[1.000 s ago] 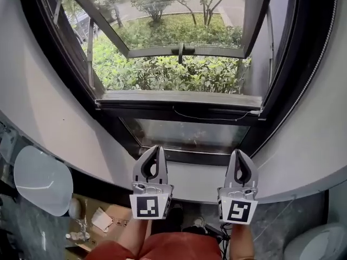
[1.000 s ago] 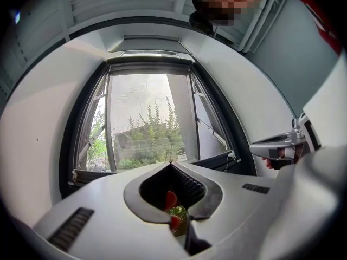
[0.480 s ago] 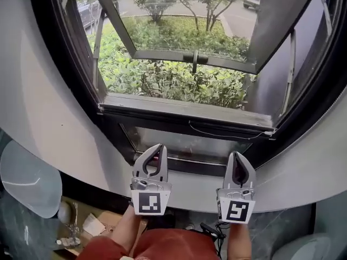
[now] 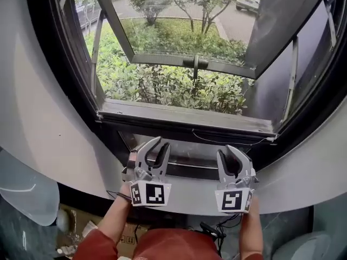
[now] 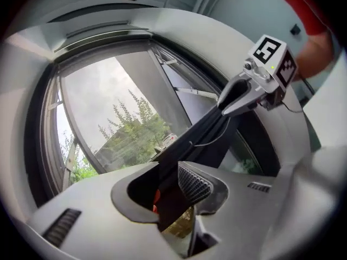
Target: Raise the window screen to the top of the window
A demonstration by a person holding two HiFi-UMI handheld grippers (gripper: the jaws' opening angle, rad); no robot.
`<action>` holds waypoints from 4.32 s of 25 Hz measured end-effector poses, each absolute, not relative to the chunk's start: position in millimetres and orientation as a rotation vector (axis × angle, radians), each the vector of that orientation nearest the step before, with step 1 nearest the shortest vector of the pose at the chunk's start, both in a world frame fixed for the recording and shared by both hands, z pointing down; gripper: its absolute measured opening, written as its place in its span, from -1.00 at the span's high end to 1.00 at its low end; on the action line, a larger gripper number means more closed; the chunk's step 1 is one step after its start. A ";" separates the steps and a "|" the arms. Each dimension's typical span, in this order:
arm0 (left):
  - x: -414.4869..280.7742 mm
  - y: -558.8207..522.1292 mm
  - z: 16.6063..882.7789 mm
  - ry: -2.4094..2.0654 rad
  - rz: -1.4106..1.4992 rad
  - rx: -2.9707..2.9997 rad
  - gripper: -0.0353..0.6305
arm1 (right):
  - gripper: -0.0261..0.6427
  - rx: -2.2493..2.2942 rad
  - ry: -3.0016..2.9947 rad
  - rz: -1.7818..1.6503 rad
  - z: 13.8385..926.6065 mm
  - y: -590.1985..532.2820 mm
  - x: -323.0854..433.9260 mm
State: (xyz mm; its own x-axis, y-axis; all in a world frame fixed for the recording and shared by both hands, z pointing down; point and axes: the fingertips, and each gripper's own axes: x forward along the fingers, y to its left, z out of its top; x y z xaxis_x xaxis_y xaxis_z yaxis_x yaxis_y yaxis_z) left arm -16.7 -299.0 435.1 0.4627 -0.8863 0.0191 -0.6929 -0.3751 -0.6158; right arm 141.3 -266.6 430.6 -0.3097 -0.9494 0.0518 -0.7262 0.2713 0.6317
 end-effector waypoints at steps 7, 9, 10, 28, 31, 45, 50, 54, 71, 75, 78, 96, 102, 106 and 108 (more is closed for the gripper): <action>-23.2 -334.7 452.6 1.120 -0.806 -1.956 0.47 | 0.31 1.265 -1.782 -0.806 463.8 -298.0 156.1; -26.1 -341.6 457.6 1.085 -0.865 -1.917 0.45 | 0.25 1.242 -1.744 -0.802 469.0 -301.8 158.9; -26.1 -344.4 459.6 1.070 -0.883 -1.902 0.43 | 0.21 1.235 -1.725 -0.805 470.8 -303.4 160.7; -28.7 -355.7 463.3 0.898 -0.997 -1.921 0.43 | 0.20 1.103 -1.725 -0.831 475.2 -318.7 160.0; -28.9 -356.7 464.1 0.900 -0.986 -1.937 0.48 | 0.21 1.109 -1.732 -0.858 477.2 -319.2 160.2; -30.2 -350.2 447.2 0.879 -1.031 -1.812 0.45 | 0.44 1.125 -1.704 -0.917 448.2 -313.6 163.4; -31.3 -354.8 415.7 0.960 -0.971 -1.704 0.65 | 0.53 1.182 -1.659 -1.012 421.4 -316.5 165.0; -31.4 -359.3 396.9 1.006 -0.968 -1.588 0.72 | 0.76 1.215 -1.560 -1.094 399.3 -322.4 168.4; -30.7 -366.9 275.5 1.112 -0.894 -1.288 0.76 | 0.79 1.322 -1.240 -1.303 279.4 -334.2 169.9; -31.0 -367.9 252.6 1.118 -0.889 -1.241 0.76 | 0.79 1.327 -1.203 -1.334 256.7 -335.4 169.6; -30.2 -365.9 237.3 1.123 -0.880 -1.215 0.76 | 0.79 1.328 -1.175 -1.339 241.2 -332.9 170.2; -31.5 -367.3 96.6 1.184 -0.800 -1.056 0.76 | 0.82 1.412 -1.029 -1.448 103.3 -335.6 172.2; -33.4 -371.7 44.2 1.215 -0.788 -1.038 0.76 | 0.83 1.455 -0.977 -1.471 43.9 -337.9 170.0; -32.2 -373.7 8.8 1.228 -0.766 -1.036 0.76 | 0.83 1.478 -0.943 -1.488 4.7 -339.4 171.0; -31.5 -374.1 -10.0 1.236 -0.754 -1.035 0.76 | 0.83 1.495 -0.933 -1.489 -15.2 -340.1 171.1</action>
